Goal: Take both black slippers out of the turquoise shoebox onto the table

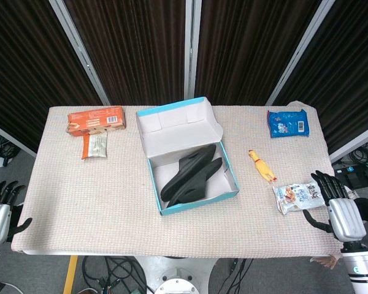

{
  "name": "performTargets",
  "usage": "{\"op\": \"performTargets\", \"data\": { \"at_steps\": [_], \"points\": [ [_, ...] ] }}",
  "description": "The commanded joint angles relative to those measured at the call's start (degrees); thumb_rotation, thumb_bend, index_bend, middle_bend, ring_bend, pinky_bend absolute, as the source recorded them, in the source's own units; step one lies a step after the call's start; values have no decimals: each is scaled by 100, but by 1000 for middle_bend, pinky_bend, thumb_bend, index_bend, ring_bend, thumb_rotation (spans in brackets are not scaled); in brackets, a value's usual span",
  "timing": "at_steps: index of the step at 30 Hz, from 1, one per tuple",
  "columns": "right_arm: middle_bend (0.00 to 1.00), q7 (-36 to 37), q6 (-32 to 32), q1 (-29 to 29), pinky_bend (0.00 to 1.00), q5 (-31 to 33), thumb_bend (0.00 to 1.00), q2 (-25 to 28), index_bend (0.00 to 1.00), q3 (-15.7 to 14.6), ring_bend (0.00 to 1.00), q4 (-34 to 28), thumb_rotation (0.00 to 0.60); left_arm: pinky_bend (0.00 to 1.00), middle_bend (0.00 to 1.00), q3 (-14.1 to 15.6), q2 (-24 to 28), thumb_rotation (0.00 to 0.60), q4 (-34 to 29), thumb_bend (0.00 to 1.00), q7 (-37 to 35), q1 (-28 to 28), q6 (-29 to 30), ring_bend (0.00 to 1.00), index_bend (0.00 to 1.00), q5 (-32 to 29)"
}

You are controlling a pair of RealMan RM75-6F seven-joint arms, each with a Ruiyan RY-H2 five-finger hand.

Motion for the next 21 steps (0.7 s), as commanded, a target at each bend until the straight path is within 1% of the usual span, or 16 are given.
{"op": "performTargets", "data": {
  "at_steps": [1,9,13,16,21],
  "points": [
    [28,0,-30,21,0,8,212,-4,0,6,0,4,600,56,106,-1,-6,600,-7,160,10,-5,-9,44,188,-6],
    [28,-12,-72,54,0,-10,211,-8,0,-3,0,7,600,56,106,8,-6,600,2,160,11,5,-11,44,188,-14],
    [28,-106,-260,207,0,-97,212,28,0,1,0,-7,600,56,106,9,-2,600,15,160,3,1,-14,44,188,-9],
    [28,-229,-586,514,0,-225,213,49,0,68,0,-32,600,56,106,5,17,600,3,160,-3,2,-6,45,188,-6],
    [48,-424,-1622,1444,0,-258,209,-71,0,389,0,58,600,56,106,4,31,600,-31,160,-4,5,-1,44,188,-7]
  ]
}}
